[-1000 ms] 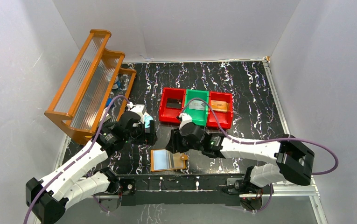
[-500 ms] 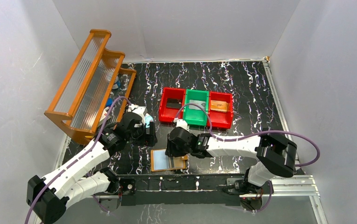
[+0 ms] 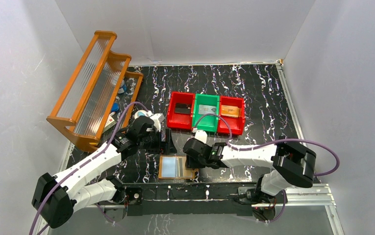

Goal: Take the credit cards out of the card holder

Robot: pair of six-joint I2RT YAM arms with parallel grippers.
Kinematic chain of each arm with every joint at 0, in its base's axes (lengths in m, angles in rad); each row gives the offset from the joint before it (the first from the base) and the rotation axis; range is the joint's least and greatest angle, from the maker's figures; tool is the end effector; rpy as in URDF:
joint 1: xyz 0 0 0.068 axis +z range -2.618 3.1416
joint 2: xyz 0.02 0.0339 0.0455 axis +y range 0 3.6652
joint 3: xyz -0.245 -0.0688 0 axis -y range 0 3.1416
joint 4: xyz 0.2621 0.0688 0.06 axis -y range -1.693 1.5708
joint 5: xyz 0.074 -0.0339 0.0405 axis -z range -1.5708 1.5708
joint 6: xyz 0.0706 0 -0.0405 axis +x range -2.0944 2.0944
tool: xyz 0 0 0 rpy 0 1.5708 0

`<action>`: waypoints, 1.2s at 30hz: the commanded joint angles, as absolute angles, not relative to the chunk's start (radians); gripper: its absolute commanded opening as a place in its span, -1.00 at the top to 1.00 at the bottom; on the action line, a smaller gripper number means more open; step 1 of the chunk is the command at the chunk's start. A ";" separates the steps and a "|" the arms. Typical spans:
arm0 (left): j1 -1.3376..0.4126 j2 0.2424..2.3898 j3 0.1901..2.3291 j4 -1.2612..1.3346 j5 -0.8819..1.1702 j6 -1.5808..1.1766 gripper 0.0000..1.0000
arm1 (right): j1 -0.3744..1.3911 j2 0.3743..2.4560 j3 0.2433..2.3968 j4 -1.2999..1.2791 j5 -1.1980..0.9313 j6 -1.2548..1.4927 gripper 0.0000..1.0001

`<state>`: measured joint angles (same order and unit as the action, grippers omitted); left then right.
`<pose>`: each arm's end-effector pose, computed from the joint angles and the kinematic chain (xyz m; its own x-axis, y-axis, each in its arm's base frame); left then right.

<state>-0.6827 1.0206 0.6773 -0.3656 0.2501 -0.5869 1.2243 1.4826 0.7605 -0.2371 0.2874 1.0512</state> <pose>0.1961 -0.1820 0.1979 -0.8398 -0.0087 -0.5428 0.3506 0.7547 -0.5545 0.1262 0.2905 0.1133 -0.8730 0.0332 -0.4865 -0.1791 0.9062 0.3832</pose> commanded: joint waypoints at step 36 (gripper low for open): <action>-0.763 1.263 0.420 -0.078 0.315 -0.737 0.30 | 1.146 1.505 0.474 0.187 0.110 1.200 0.43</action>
